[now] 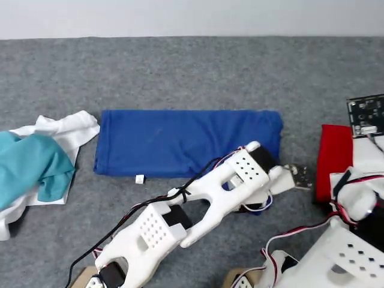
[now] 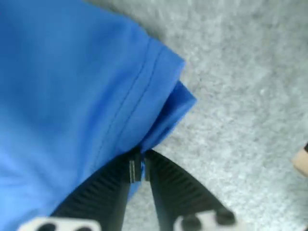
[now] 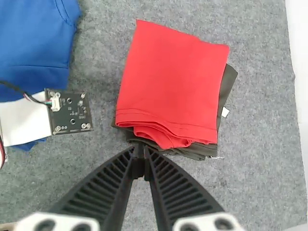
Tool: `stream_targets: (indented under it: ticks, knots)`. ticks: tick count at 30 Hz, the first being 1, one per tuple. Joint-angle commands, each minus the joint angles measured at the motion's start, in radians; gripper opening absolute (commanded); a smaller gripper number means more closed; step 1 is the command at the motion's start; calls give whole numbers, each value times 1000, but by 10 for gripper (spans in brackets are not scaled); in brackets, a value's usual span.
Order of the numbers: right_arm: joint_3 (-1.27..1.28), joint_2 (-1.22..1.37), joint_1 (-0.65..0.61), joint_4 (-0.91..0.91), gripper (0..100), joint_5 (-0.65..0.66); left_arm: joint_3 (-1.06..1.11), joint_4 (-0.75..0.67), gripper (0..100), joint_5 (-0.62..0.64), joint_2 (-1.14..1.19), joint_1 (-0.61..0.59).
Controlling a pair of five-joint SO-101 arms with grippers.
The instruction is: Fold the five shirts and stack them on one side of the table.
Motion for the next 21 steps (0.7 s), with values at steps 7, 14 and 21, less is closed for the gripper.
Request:
stream_targets:
  ticks: [7,14,21]
  knots:
    - [-5,-16,12,35,9,-6,4,38,124,6,-114,23]
    - [-5,-15,12,35,9,-6,1,35,126,3,-120,15]
    - [-5,-13,12,35,9,-6,-7,29,126,-28,-129,-2]
